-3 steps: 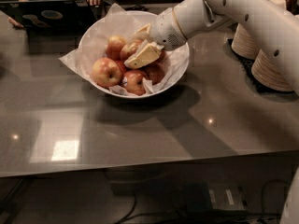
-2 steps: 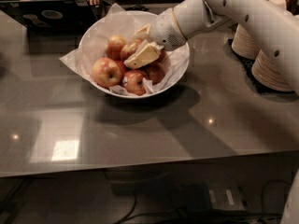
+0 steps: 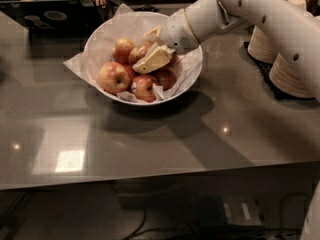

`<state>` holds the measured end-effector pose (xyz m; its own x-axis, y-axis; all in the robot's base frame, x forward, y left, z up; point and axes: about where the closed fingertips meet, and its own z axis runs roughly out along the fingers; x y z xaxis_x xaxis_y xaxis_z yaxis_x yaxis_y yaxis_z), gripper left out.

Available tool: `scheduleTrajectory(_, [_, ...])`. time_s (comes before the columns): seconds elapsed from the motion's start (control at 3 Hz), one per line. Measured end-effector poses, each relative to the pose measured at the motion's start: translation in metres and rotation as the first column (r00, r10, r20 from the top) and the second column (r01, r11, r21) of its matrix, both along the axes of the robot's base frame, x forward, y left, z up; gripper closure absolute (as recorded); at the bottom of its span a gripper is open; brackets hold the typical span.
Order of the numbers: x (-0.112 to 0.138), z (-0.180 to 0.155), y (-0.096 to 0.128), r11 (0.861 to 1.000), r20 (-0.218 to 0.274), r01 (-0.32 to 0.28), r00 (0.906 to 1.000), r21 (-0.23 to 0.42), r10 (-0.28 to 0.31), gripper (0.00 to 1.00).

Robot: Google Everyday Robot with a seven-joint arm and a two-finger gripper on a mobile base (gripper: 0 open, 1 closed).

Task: Pick apple from white bowl

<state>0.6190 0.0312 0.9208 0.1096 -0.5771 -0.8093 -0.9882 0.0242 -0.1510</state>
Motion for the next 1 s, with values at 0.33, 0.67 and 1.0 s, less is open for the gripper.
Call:
scheduleTrajectory(0.33, [-0.003,0.016,0.002,1.000,0.016,-0.016,0.9998,0.013,0.015,1.00])
scheduleTrajectory(0.67, [-0.005,0.033,0.004,0.999,0.030,-0.030,0.9991,0.027,0.029,1.00])
scheduleTrajectory(1.0, [-0.011,0.056,0.000,0.997,0.056,-0.046,0.9975,0.068,0.043,1.00])
